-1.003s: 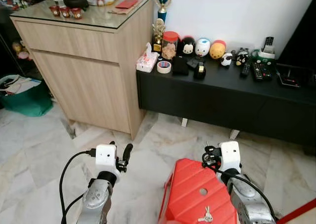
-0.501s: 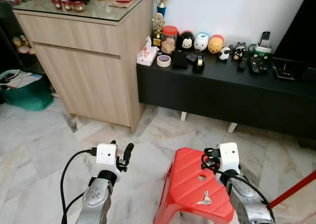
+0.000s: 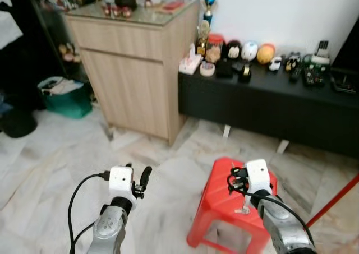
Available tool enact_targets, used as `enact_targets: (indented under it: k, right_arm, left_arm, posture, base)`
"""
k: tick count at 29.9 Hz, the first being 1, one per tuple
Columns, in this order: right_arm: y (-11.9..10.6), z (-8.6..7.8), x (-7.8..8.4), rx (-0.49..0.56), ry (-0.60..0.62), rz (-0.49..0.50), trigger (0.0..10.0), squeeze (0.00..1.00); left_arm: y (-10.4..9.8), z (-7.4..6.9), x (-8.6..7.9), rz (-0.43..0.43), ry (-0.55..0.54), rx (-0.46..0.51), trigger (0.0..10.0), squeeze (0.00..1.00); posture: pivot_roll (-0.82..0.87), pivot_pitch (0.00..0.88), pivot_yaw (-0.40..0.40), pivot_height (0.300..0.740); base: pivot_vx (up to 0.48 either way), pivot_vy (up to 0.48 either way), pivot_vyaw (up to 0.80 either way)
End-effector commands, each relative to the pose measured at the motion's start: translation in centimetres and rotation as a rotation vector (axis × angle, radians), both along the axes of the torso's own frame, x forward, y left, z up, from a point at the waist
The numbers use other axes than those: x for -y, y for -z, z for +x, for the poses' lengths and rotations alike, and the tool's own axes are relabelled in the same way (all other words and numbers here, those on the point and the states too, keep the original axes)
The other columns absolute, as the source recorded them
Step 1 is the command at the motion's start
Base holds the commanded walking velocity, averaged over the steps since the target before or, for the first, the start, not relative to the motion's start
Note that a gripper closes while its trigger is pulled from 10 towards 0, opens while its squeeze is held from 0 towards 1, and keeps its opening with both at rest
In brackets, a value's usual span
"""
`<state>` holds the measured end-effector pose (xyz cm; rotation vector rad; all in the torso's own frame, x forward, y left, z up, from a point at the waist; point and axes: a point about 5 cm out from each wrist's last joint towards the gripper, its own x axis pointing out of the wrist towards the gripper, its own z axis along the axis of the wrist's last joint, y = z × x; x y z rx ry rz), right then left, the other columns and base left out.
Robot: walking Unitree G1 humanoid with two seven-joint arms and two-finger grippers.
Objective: Hang keys on a hook
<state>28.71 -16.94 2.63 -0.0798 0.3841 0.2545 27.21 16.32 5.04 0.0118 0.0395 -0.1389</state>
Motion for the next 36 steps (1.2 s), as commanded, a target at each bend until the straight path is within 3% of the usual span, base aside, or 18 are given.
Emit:
enact_targets:
  k: [1,8,12,17,19,22,29,36]
  right_arm:
    - [-0.2,0.2,0.2,-0.005,-0.01,-0.006,10.0,0.0]
    - [-1.1,1.0,0.1,-0.007,-0.126,-0.05,10.0,0.0]
    - [-1.8,1.4,0.0,-0.021,-0.253,-0.106,10.0,0.0]
    - [-3.8,2.0,-0.1,-0.005,-0.463,-0.132,10.0,0.0]
    - [-4.5,2.0,-0.4,0.0,-0.595,-0.178,10.0,0.0]
    - [-5.8,2.4,-0.6,0.023,-0.705,-0.206,10.0,0.0]
    - [-6.8,1.9,-0.7,-0.019,-0.947,-0.252,10.0,0.0]
    - [-6.5,1.3,-0.8,-0.078,-1.079,-0.256,10.0,0.0]
  left_arm:
    - [-0.3,0.1,0.3,0.007,0.023,0.011,10.0,0.0]
    - [-0.6,0.5,0.4,0.055,0.077,0.001,10.0,0.0]
    - [-1.1,0.5,0.8,0.048,0.153,-0.015,10.0,0.0]
    - [-2.8,0.6,1.2,0.11,0.38,-0.018,10.0,0.0]
    - [-3.1,0.4,1.4,0.188,0.508,-0.045,10.0,0.0]
    - [-3.6,0.3,1.8,0.244,0.617,-0.07,10.0,0.0]
    - [-4.6,0.2,3.0,0.309,0.774,-0.096,10.0,0.0]
    - [-4.9,0.0,3.4,0.356,0.857,-0.128,10.0,0.0]
  posture:
    - [0.03,0.0,-0.038,0.74]
    - [0.03,0.0,-0.044,0.74]
    - [0.02,0.0,-0.048,0.74]
    - [0.03,0.0,-0.052,0.74]
    - [0.04,0.0,-0.056,0.74]
    - [0.04,0.0,-0.061,0.74]
    - [0.05,0.0,-0.078,0.74]
    - [0.05,0.0,-0.081,0.74]
  base:
    - [-0.326,0.0,0.0]
    - [-0.085,0.0,0.0]
    - [0.0,0.0,0.0]
    - [0.0,0.0,0.0]
    - [0.0,0.0,0.0]
    - [0.0,0.0,0.0]
    - [0.0,0.0,0.0]
    - [0.0,0.0,0.0]
